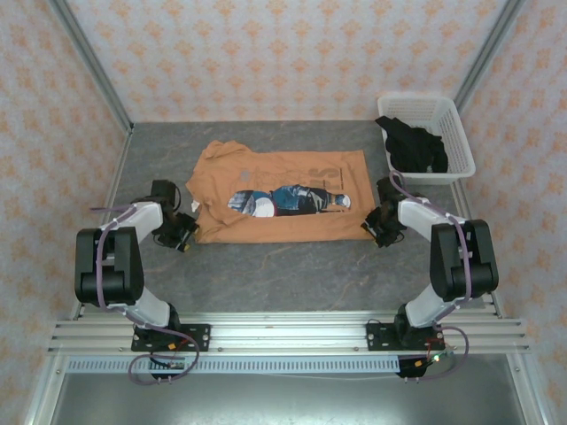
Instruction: Fold and stack the t-shirts
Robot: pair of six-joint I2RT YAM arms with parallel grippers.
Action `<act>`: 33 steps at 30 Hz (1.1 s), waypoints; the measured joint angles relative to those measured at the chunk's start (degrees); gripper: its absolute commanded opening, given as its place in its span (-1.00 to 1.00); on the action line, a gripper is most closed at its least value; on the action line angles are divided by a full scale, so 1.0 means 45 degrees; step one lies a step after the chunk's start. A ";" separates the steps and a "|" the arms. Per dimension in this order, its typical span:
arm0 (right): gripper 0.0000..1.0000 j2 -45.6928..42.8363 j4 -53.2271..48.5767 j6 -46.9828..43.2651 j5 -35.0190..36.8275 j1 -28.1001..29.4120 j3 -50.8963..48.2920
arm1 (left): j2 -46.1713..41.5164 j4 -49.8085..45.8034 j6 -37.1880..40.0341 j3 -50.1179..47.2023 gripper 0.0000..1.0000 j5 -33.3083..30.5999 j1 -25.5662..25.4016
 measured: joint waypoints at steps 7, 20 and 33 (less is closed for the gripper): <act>-0.53 0.0073 -0.0160 -0.0024 0.0102 -0.0024 0.0000 | 0.0039 -0.0345 -0.0160 0.0039 -0.76 -0.0597 -0.0219; -1.00 -0.0272 -0.0481 0.0097 0.0821 -0.0024 -0.0015 | -0.0933 -0.1583 -0.0272 0.0369 -1.00 -0.2637 -0.0466; -1.00 -0.0957 -0.0942 0.0180 0.1054 0.0010 -0.0675 | -0.1865 -0.0267 -0.0554 -0.0743 -0.24 -0.0952 -0.0840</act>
